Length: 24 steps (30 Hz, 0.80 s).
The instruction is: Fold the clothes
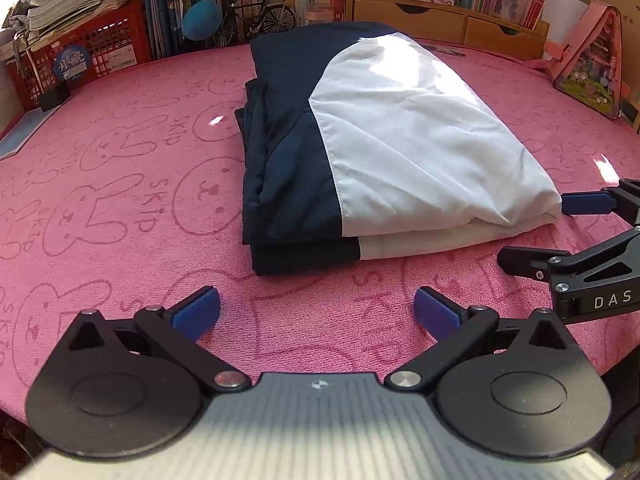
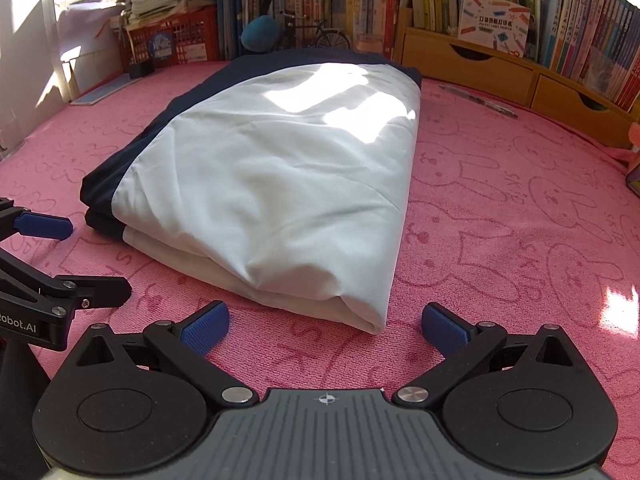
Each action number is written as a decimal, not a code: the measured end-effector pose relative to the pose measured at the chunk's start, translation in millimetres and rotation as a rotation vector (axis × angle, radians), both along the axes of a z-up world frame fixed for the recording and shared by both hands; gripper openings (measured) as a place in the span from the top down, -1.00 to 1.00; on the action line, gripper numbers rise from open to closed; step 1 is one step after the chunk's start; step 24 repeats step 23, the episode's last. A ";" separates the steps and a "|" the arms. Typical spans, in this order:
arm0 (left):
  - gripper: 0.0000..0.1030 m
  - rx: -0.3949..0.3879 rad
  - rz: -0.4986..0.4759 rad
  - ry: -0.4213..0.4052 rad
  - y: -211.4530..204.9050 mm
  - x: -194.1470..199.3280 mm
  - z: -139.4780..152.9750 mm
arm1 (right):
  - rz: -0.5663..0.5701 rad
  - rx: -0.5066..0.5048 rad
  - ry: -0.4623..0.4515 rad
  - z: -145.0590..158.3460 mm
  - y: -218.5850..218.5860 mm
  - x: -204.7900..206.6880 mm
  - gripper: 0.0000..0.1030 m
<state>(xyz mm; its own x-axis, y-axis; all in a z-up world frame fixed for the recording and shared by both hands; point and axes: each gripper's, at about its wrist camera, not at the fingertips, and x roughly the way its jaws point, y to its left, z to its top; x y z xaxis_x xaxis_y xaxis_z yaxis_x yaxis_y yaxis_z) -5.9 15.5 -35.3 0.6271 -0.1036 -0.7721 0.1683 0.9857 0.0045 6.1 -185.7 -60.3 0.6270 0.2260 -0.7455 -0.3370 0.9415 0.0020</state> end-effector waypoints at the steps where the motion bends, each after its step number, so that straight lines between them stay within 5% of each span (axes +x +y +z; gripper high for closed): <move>1: -1.00 0.000 0.001 0.001 -0.2 0.3 0.1 | 0.000 0.000 -0.001 -0.1 -0.1 -0.1 -1.00; 24: -1.00 -0.008 0.003 -0.016 1.6 -1.2 -0.1 | 0.004 0.005 -0.012 -1.5 -0.9 -0.7 -1.00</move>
